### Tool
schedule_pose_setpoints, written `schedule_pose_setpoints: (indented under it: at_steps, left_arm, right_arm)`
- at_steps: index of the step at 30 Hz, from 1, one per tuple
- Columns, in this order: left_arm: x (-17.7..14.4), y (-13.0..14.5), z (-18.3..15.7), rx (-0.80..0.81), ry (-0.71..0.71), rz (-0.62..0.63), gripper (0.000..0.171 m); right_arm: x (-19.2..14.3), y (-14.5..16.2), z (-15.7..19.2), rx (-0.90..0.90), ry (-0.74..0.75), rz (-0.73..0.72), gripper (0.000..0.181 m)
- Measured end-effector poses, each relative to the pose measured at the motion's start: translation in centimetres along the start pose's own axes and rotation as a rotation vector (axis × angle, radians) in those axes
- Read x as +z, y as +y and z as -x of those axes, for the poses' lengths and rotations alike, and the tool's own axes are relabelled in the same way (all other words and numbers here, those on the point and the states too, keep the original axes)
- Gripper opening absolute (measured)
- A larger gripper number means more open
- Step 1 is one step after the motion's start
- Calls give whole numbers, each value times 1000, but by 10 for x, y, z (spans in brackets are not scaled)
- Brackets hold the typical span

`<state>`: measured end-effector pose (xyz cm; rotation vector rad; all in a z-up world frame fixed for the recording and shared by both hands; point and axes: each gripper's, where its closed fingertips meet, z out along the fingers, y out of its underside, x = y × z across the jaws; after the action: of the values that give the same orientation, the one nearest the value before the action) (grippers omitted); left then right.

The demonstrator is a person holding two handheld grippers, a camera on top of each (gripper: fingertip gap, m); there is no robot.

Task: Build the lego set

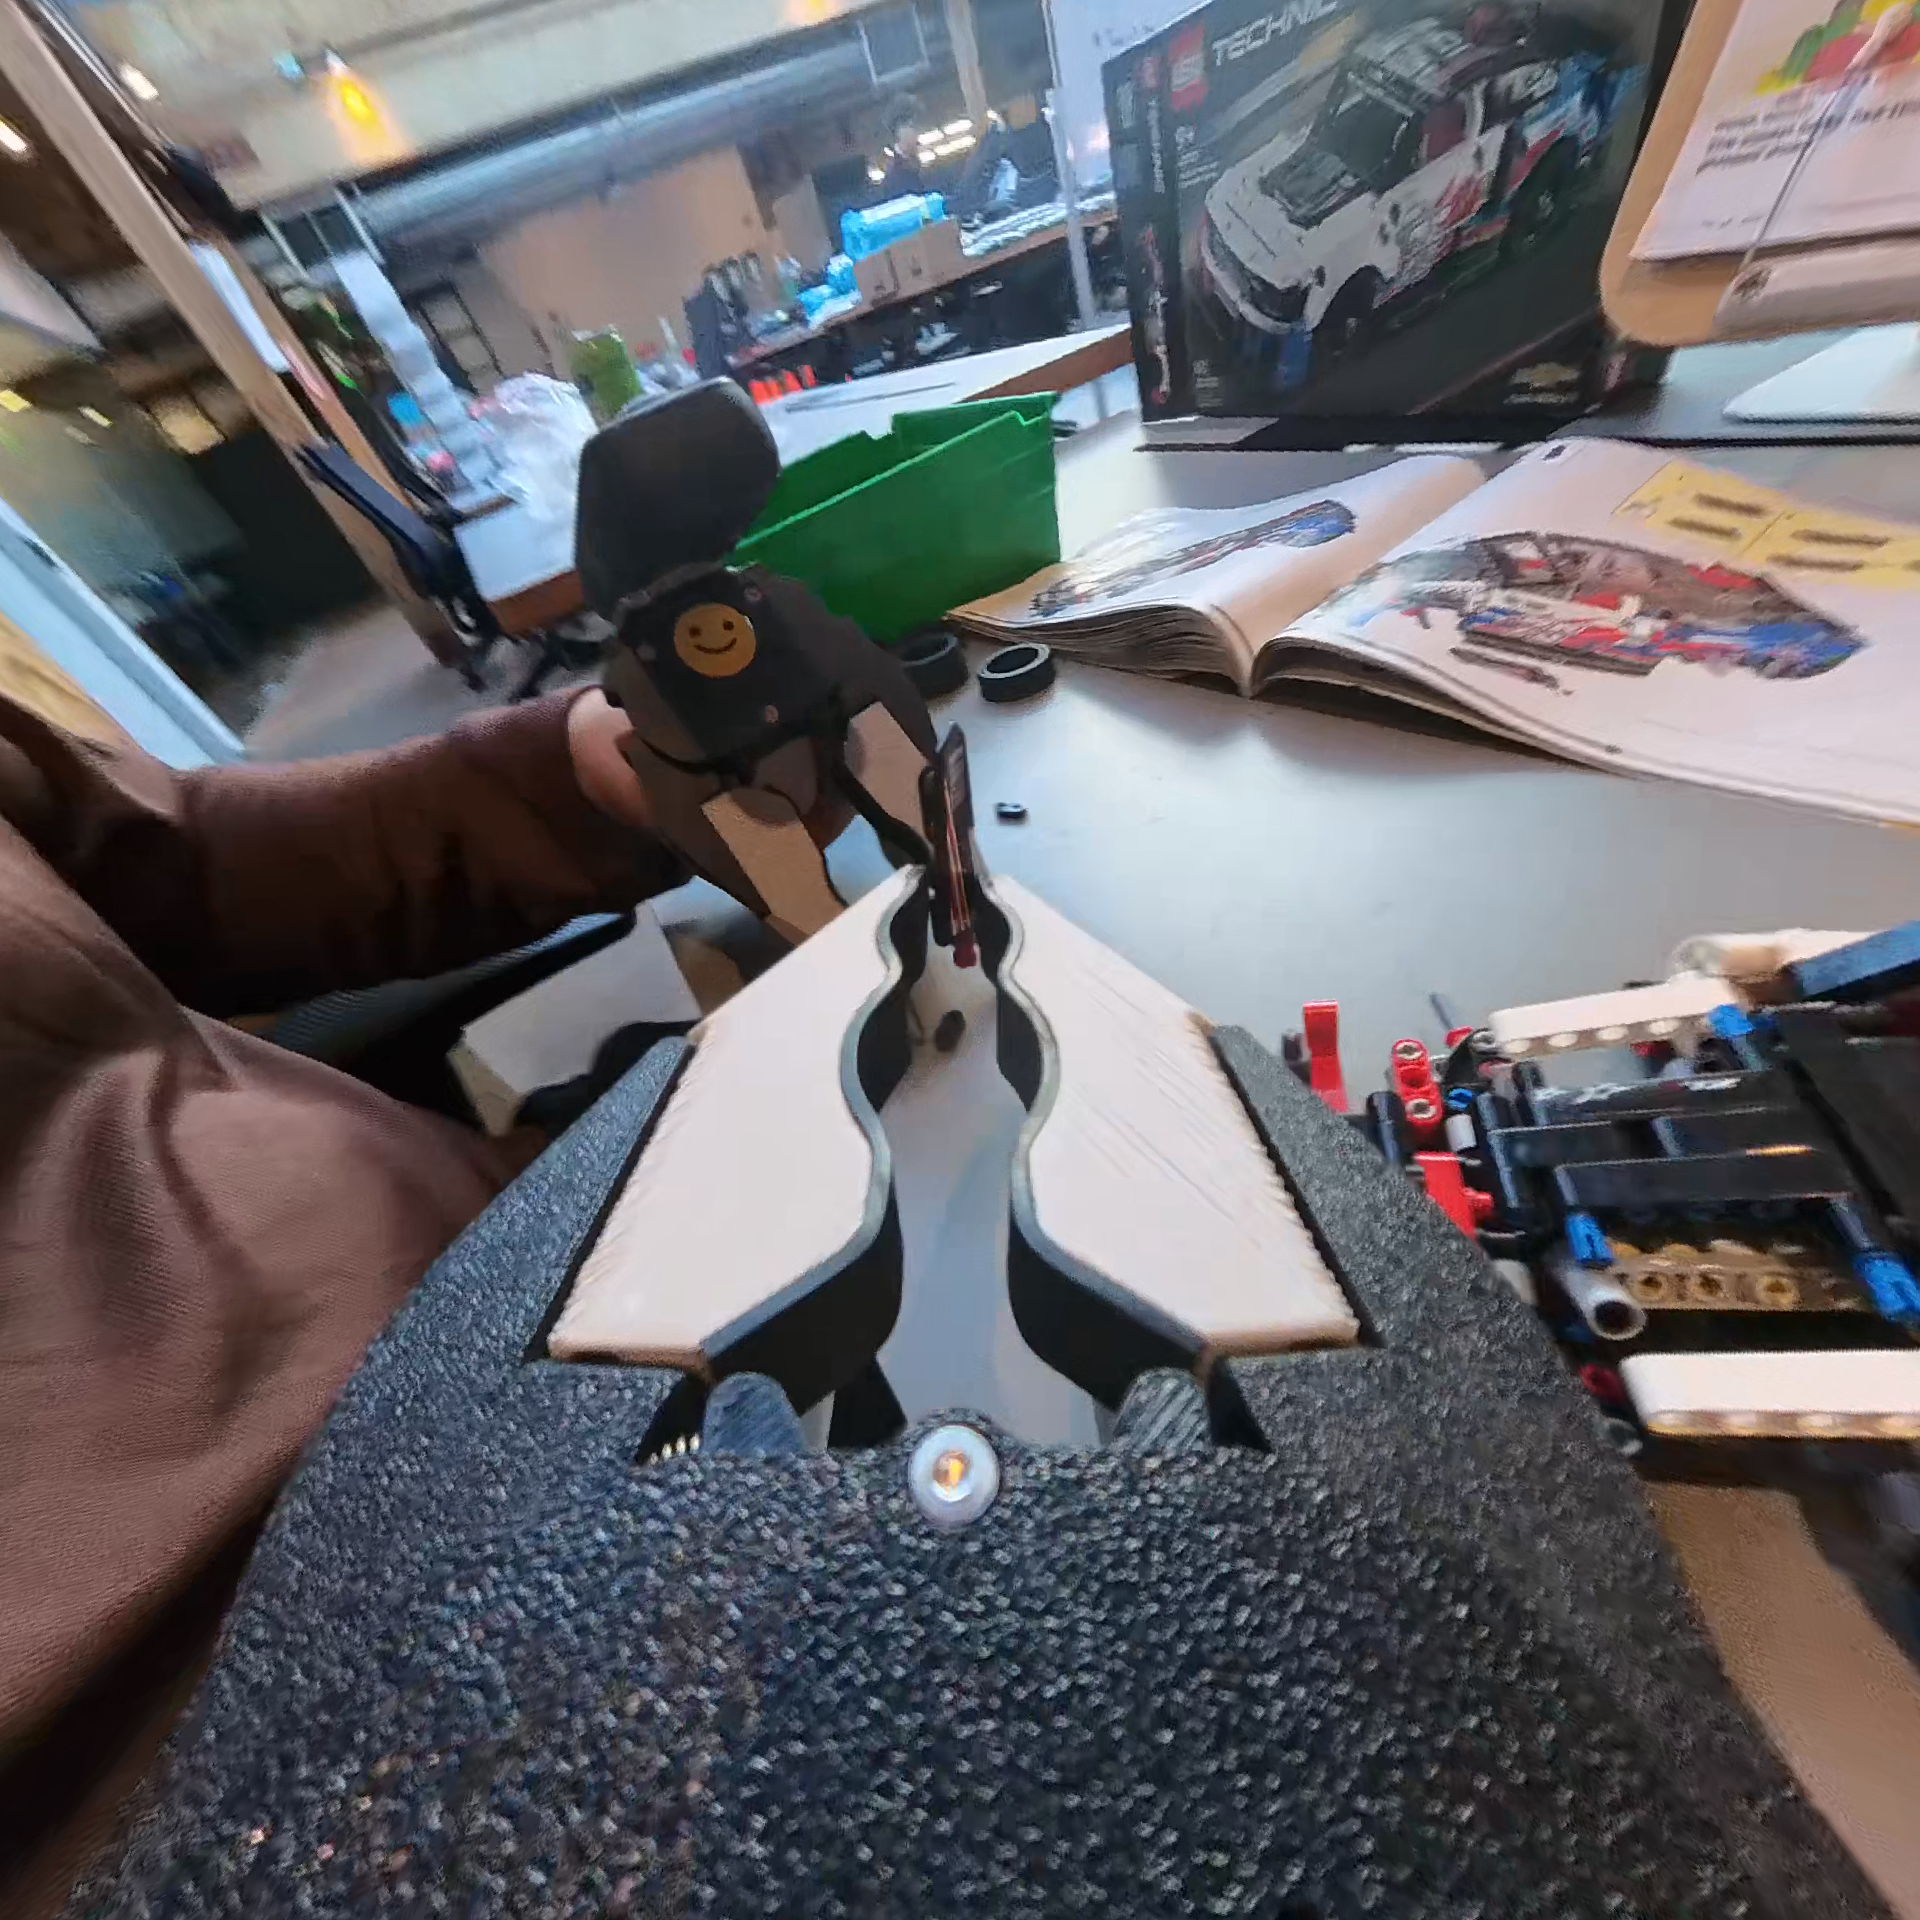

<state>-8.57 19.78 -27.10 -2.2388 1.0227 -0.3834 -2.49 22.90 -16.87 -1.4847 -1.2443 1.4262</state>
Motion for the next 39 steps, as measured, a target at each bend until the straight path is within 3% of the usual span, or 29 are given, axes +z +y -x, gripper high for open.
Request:
schedule_pose_setpoints:
  at_steps: [7,14,19,29,34,39]
  left_arm:
    - [6,-6,-1,-21,2,-6,24]
    - [12,-14,-6,-103,-25,-66,28]
    - [-2,-11,-7,-95,-6,-89,33]
    - [-55,-80,-39,-86,346,-386,27]
    - [-60,-89,-45,-92,413,-410,0]
    - [-65,-93,-47,-137,465,-436,9]
  right_arm:
    - [0,-3,-3,168,-98,-55,9]
    - [5,0,3,171,-131,-42,9]
    - [9,2,23,132,-224,-16,9]
    - [25,15,53,127,-373,70,9]
    - [21,7,51,195,-415,30,9]
    - [24,12,56,198,-440,59,9]
